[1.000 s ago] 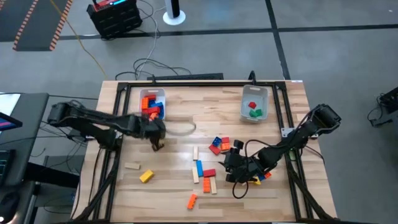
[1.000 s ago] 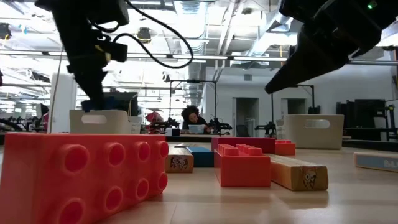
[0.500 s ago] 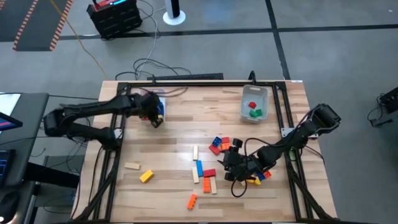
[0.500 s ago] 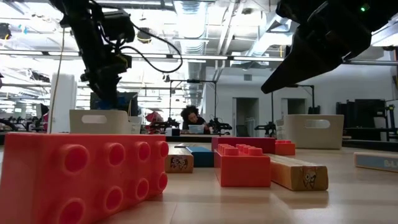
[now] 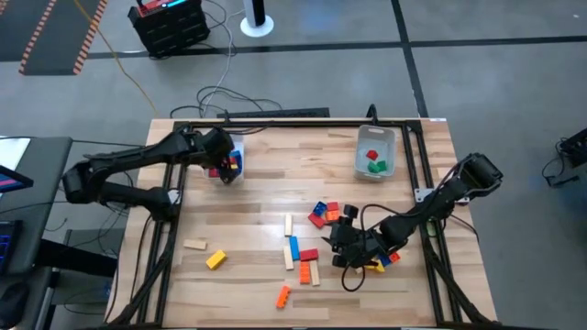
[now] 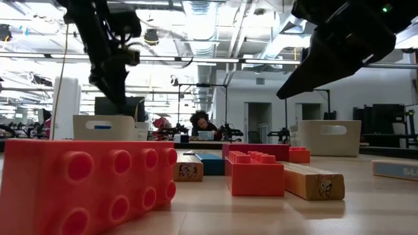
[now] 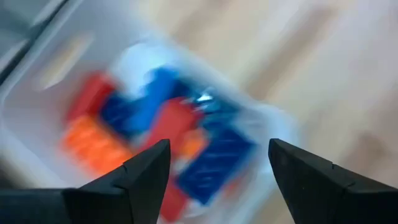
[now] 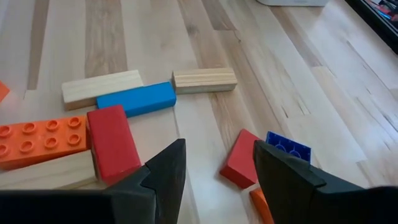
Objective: Sort blocks by size
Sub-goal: Put the large yellow block into the white bin
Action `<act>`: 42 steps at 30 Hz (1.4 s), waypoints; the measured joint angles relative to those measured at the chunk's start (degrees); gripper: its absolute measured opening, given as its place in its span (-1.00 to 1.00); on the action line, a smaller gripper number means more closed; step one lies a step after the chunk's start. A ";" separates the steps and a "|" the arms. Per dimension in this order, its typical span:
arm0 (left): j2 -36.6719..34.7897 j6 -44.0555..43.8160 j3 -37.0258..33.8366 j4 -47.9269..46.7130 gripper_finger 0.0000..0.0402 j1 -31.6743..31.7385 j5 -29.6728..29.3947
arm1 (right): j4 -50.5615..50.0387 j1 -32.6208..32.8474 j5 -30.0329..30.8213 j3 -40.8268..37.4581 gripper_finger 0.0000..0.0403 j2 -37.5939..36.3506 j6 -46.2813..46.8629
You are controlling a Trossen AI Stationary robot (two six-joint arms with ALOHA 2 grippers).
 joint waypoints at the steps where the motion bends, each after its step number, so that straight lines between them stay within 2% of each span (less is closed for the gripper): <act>1: -0.36 0.44 0.06 0.77 0.32 -1.96 1.66 | -0.05 0.00 0.00 0.00 0.06 0.00 0.00; 4: -1.11 -0.14 0.09 2.07 0.32 -10.37 2.63 | -0.78 0.02 0.00 0.01 0.06 0.00 0.31; 7: -1.13 -5.73 0.10 1.29 0.32 -20.57 1.53 | -2.17 0.01 -0.01 0.01 0.06 0.00 1.96; 13: -1.07 -23.34 0.10 1.20 0.32 -40.46 2.94 | -4.27 0.02 0.01 -0.01 0.06 0.00 4.03; 17: -0.09 -37.36 0.13 0.97 0.32 -51.14 4.25 | -4.66 0.02 0.01 -0.01 0.06 0.00 4.09; 23: 7.97 -55.93 0.13 1.42 0.32 -63.96 4.17 | -5.01 0.02 0.01 -0.01 0.06 0.00 4.04; 26: 13.58 -60.80 0.20 1.44 0.32 -67.14 4.24 | -4.98 0.00 0.03 -0.01 0.06 0.00 3.05; 31: 20.66 -66.52 3.63 -3.90 0.32 -68.07 4.17 | -4.78 -1.47 0.12 -0.01 0.06 0.00 0.70; 37: 26.62 -68.52 9.00 -10.00 0.32 -68.16 4.45 | -1.84 -3.77 0.11 -0.01 0.06 0.02 -5.48; 42: 28.99 -68.96 10.24 -11.25 0.32 -68.68 4.49 | 0.41 -5.48 -1.70 -0.03 0.06 0.02 -9.33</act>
